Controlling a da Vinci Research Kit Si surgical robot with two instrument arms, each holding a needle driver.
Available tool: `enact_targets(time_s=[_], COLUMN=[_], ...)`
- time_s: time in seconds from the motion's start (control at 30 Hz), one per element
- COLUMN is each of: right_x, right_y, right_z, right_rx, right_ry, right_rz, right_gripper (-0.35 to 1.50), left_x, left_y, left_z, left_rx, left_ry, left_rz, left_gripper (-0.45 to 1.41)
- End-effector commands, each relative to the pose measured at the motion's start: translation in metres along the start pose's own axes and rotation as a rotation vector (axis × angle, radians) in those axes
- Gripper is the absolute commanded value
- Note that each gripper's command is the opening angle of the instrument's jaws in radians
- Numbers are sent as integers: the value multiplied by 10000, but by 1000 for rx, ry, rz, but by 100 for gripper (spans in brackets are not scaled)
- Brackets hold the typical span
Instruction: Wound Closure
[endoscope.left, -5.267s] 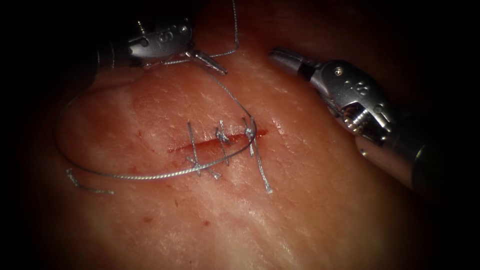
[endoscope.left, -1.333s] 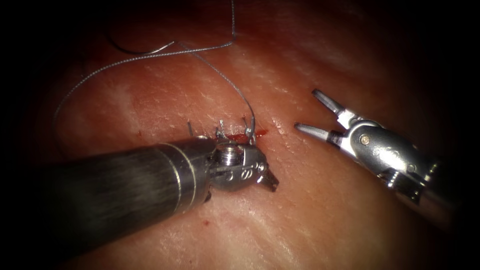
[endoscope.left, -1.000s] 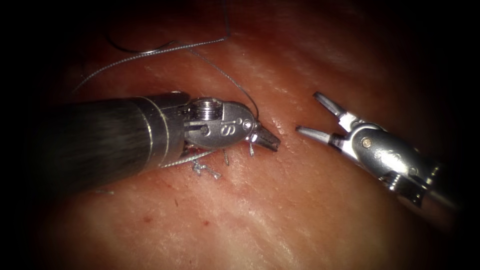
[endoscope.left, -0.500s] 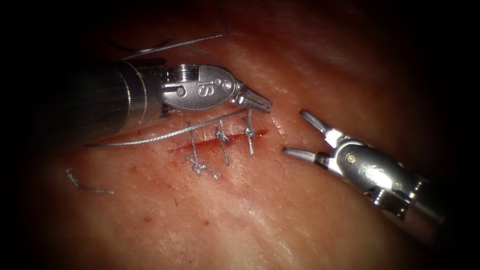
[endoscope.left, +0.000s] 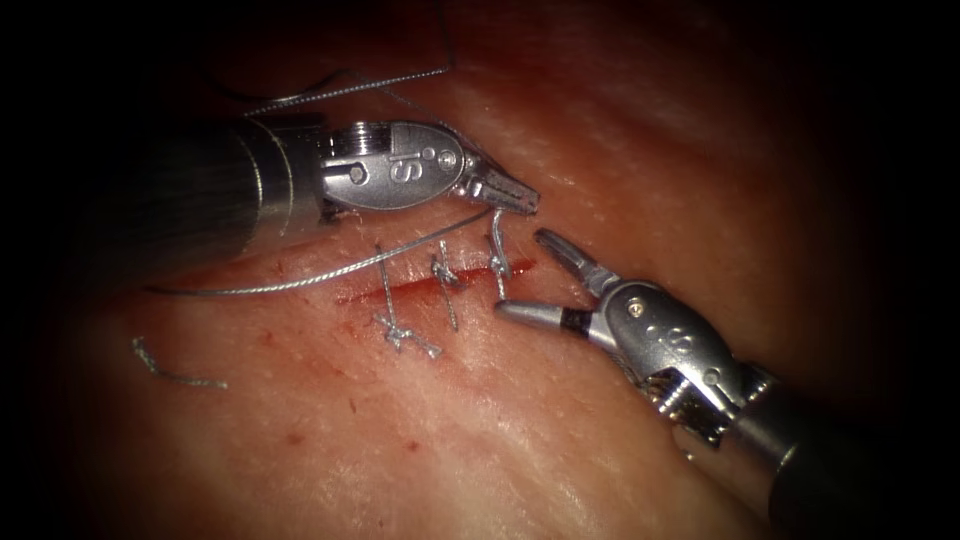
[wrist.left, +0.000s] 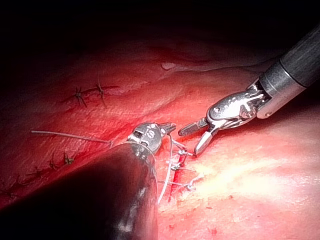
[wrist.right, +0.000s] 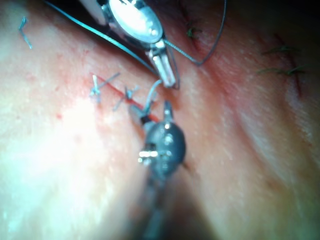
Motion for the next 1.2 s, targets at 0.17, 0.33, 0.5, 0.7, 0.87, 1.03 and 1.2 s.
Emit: enact_targets(time_s=[0.17, 0.33, 0.5, 0.7, 0.87, 1.03, 1.2], right_x=[5, 6, 8, 8, 12, 12, 13], right_y=[5, 4, 3, 7, 9, 10, 7], right_z=[22, 34, 47, 56, 65, 76, 80], right_rx=[-4, -1, -2, -9, -12, -14, -9], right_ry=[6, 9, 10, 13, 19, 20, 25], right_rz=[20, 22, 24, 25, 28, 29, 29], right_gripper=[77, 77, 75, 74, 74, 74, 74], left_x=[4, 10, 14, 18, 20, 22, 22], left_y=[-4, -4, -3, -2, 0, 3, 3], left_z=[7, 6, 8, 12, 17, 19, 19], left_rx=[7, 13, 13, 9, 6, 4, 4], left_ry=[7, 18, 24, 29, 34, 37, 37], left_rz=[0, -5, -7, -14, -14, -13, -13], left_gripper=[-45, -45, -45, -45, -45, -45, -45])
